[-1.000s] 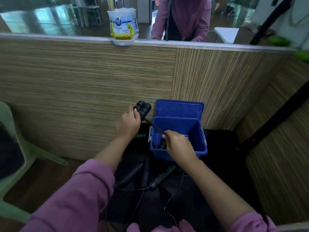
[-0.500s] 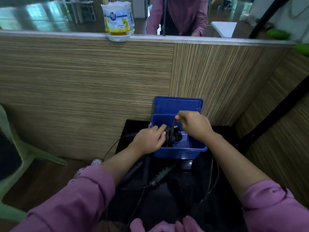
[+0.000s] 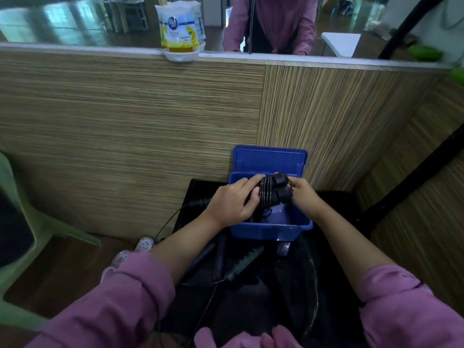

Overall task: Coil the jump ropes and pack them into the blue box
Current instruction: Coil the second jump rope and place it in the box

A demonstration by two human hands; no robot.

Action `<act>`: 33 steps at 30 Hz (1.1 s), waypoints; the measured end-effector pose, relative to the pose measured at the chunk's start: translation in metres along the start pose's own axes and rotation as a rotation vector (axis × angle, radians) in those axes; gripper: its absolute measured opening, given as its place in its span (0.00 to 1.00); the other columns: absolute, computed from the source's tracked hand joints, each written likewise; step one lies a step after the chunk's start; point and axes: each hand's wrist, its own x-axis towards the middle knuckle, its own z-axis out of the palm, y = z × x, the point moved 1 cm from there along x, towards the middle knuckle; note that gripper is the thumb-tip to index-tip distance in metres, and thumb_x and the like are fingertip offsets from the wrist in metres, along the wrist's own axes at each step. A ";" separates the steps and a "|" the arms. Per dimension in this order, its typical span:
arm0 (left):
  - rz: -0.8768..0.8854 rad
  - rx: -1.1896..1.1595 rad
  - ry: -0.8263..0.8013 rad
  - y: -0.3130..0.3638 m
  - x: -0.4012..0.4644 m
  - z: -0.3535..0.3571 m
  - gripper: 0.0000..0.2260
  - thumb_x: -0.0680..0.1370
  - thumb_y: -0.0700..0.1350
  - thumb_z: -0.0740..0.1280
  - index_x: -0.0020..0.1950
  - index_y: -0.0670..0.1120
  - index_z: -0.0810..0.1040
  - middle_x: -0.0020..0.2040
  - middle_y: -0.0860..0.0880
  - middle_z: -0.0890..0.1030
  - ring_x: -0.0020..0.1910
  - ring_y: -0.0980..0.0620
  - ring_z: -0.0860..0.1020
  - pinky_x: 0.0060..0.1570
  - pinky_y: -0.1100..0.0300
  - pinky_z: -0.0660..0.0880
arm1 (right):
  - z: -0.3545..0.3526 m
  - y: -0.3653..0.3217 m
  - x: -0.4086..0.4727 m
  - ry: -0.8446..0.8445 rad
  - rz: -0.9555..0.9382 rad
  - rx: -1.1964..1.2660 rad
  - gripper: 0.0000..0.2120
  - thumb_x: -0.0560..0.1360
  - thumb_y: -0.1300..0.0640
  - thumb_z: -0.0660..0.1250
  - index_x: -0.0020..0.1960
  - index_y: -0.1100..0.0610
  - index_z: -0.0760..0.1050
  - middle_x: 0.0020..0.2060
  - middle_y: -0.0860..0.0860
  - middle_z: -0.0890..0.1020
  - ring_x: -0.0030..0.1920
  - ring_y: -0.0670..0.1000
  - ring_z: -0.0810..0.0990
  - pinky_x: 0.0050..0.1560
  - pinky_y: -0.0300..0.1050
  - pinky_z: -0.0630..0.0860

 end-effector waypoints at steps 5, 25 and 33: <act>-0.293 -0.004 0.101 -0.004 0.020 -0.008 0.23 0.79 0.54 0.50 0.67 0.45 0.73 0.53 0.45 0.82 0.48 0.44 0.81 0.42 0.51 0.78 | 0.039 0.002 -0.015 -0.017 0.118 0.261 0.13 0.82 0.56 0.55 0.44 0.58 0.74 0.26 0.49 0.69 0.26 0.48 0.69 0.31 0.42 0.74; -0.576 0.375 -0.086 -0.068 0.008 -0.004 0.16 0.81 0.49 0.55 0.66 0.45 0.71 0.47 0.39 0.81 0.44 0.37 0.80 0.38 0.52 0.70 | 0.050 -0.025 -0.036 -0.071 0.015 -0.665 0.13 0.80 0.54 0.59 0.49 0.64 0.76 0.37 0.58 0.78 0.36 0.56 0.75 0.33 0.43 0.68; 0.019 0.432 -0.250 -0.060 -0.020 0.011 0.21 0.77 0.49 0.54 0.59 0.41 0.80 0.34 0.42 0.81 0.21 0.45 0.75 0.18 0.62 0.66 | 0.015 -0.043 -0.031 -0.055 -0.240 -1.088 0.11 0.82 0.51 0.54 0.56 0.52 0.73 0.52 0.48 0.77 0.52 0.53 0.77 0.42 0.46 0.69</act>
